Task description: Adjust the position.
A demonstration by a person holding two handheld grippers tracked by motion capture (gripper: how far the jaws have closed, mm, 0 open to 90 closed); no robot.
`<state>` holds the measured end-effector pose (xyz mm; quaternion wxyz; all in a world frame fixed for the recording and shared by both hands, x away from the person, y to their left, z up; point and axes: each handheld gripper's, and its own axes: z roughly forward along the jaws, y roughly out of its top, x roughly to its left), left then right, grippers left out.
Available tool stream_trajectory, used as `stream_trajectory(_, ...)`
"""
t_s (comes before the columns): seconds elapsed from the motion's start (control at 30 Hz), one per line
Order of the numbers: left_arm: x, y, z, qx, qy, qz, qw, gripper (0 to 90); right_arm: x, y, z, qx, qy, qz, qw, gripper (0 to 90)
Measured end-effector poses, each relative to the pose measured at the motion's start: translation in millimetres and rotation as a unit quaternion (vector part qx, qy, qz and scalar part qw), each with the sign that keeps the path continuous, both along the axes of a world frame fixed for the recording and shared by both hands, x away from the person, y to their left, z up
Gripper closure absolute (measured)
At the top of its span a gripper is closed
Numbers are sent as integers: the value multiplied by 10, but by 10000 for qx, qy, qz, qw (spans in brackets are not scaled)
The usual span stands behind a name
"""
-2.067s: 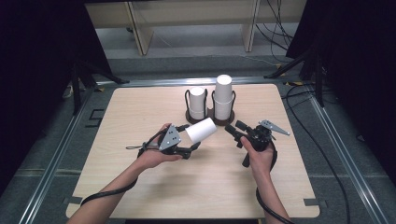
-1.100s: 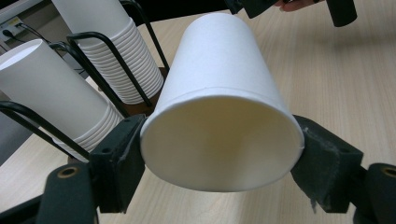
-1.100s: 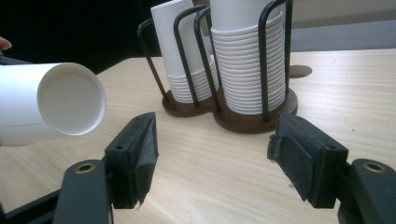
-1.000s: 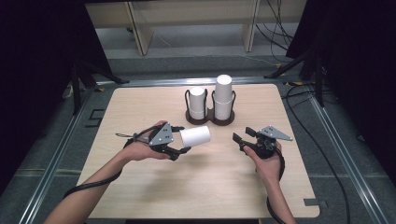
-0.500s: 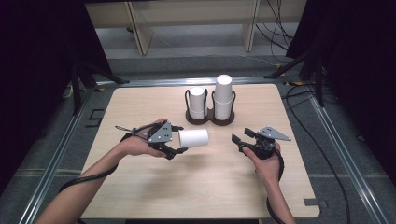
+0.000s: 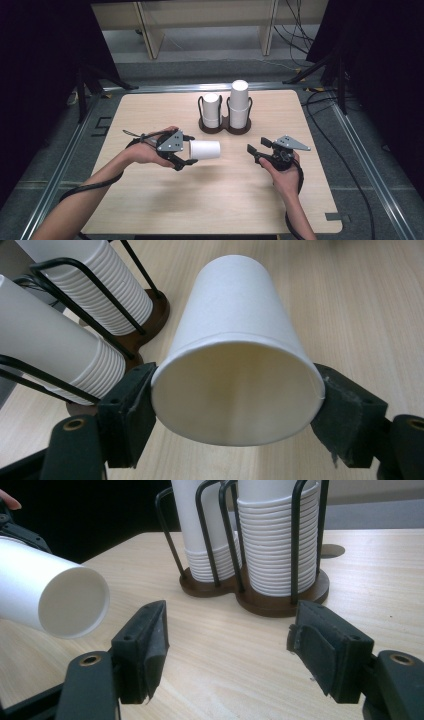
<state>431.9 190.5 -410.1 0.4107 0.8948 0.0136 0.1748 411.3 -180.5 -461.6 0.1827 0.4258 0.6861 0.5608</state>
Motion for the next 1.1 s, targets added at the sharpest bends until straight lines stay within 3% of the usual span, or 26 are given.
stream_trajectory(0.13, 22, 18, 1, 63, 33, -25, 10000, 245, 6, 9, -1, 76, -21, 49, 10000, 312)
stream_trajectory(0.2, 31, 32, 14, 138, 31, -39, 9999, 246, -15, 33, 9, 177, 145, 66, 9997, 312)
stream_trajectory(0.27, 29, 33, 19, 177, 64, -90, 9998, 246, 7, 21, 7, 23, -53, 108, 9999, 313)
stream_trajectory(0.33, 26, 33, 35, 232, 77, -127, 9996, 246, -9, 42, 15, 37, 35, 92, 9999, 314)
stream_trajectory(0.43, 30, 32, 53, 281, 71, -164, 9994, 247, -4, 49, 25, 1, -39, 177, 9998, 317)
stream_trajectory(0.47, 30, 33, 59, 287, 65, -169, 9994, 247, -8, 46, 35, -121, -19, 200, 9997, 317)
stream_trajectory(0.5, 32, 36, 71, 344, 52, -178, 9992, 248, -8, 65, 28, 15, 6, 231, 9997, 317)
stream_trajectory(0.53, 36, 43, 88, 479, 27, -195, 9987, 248, -2, 71, 24, -7, -62, 266, 9996, 317)
stream_trajectory(0.57, 37, 43, 85, 465, 13, -204, 9987, 249, 6, 72, 23, -70, -151, 262, 9995, 317)
stream_trajectory(0.63, 38, 44, 94, 508, 21, -208, 9985, 249, -13, 101, 28, 19, 2, 254, 9997, 317)
stream_trajectory(0.67, 36, 48, 114, 581, 8, -191, 9981, 250, 9, 85, 26, -119, -174, 300, 9993, 317)
stream_trajectory(0.77, 35, 42, 126, 578, 52, -169, 9982, 250, 9, 95, 26, -128, -160, 305, 9993, 317)
stream_trajectory(0.9, 37, 35, 193, 881, 56, -256, 9958, 251, 9, 111, 28, -182, -136, 375, 9990, 317)
stream_trajectory(1.1, 50, 26, 224, 1044, 75, -272, 9941, 252, 7, 110, 41, -259, -151, 386, 9988, 317)
